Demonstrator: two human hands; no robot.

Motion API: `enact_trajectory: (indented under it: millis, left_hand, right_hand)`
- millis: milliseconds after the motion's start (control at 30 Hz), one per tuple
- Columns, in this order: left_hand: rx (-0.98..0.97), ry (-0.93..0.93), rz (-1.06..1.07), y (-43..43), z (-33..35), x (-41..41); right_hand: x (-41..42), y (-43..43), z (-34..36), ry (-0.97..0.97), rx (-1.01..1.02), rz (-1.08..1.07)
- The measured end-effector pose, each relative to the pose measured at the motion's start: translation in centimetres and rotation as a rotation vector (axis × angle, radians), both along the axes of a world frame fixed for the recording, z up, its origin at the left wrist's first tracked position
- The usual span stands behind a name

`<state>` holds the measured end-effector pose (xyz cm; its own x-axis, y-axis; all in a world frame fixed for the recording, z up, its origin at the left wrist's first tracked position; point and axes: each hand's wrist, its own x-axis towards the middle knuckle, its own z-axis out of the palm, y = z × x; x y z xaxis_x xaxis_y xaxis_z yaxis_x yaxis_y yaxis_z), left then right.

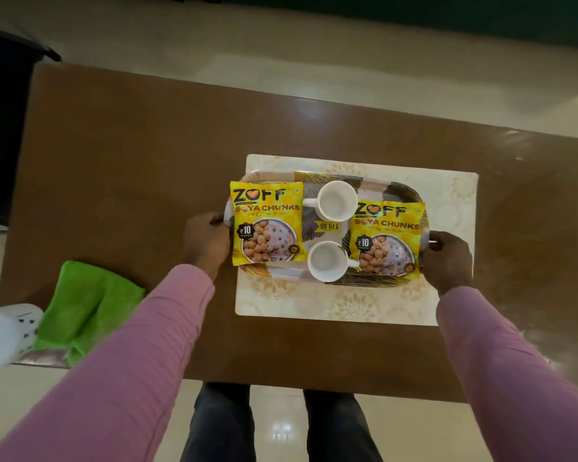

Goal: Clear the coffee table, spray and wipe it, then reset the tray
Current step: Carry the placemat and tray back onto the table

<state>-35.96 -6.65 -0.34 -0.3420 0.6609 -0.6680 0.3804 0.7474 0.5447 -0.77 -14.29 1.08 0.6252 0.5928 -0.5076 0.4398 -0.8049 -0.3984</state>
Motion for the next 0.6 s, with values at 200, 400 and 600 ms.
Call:
enact_trajectory:
  millis: [200, 400, 600]
  left_hand:
    - [-0.014, -0.043, -0.003, -2.3, -1.6, 4.9]
    - [-0.016, 0.001, -0.045, -2.8, -1.0, 7.7]
    - [-0.009, 0.029, -0.083, -3.1, -0.7, 9.1]
  right_hand:
    - [5.2, -2.6, -0.6, 0.022, -0.011, -0.006]
    - [7.3, -3.3, -0.7, 0.022, -0.012, -0.005]
    - [7.9, -3.8, -0.7, 0.006, -0.023, -0.001]
